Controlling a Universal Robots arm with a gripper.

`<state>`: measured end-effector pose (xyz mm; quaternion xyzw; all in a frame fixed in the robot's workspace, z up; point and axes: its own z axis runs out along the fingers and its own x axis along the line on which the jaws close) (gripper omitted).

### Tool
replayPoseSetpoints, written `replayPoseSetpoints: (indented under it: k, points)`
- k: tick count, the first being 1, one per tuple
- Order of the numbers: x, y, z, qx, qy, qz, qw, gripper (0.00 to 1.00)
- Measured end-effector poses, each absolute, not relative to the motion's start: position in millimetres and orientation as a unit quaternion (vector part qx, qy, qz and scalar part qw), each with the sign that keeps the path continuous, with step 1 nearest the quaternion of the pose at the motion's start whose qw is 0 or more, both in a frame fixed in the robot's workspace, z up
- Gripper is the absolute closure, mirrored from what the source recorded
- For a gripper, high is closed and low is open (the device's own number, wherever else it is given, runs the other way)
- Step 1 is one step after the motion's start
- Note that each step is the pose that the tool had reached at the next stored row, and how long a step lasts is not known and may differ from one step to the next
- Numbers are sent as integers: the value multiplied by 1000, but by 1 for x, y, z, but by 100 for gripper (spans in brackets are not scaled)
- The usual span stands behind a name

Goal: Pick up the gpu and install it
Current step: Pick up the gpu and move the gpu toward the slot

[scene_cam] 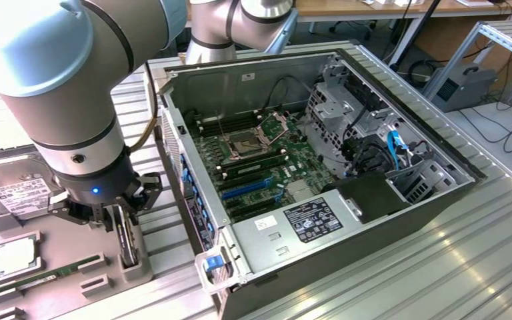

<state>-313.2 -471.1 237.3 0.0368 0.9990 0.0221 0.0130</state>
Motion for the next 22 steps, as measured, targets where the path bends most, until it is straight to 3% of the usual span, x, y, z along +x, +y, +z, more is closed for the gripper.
replayPoseSetpoints:
  k: [5, 7, 8, 22]
  points:
    - [-313, -471, 237, 37, 999, 22, 13, 59]
    - [-313, -471, 237, 37, 999, 22, 13, 72]
    - [-313, -471, 237, 37, 999, 22, 13, 73]
    - [-313, -471, 237, 29, 999, 22, 13, 73]
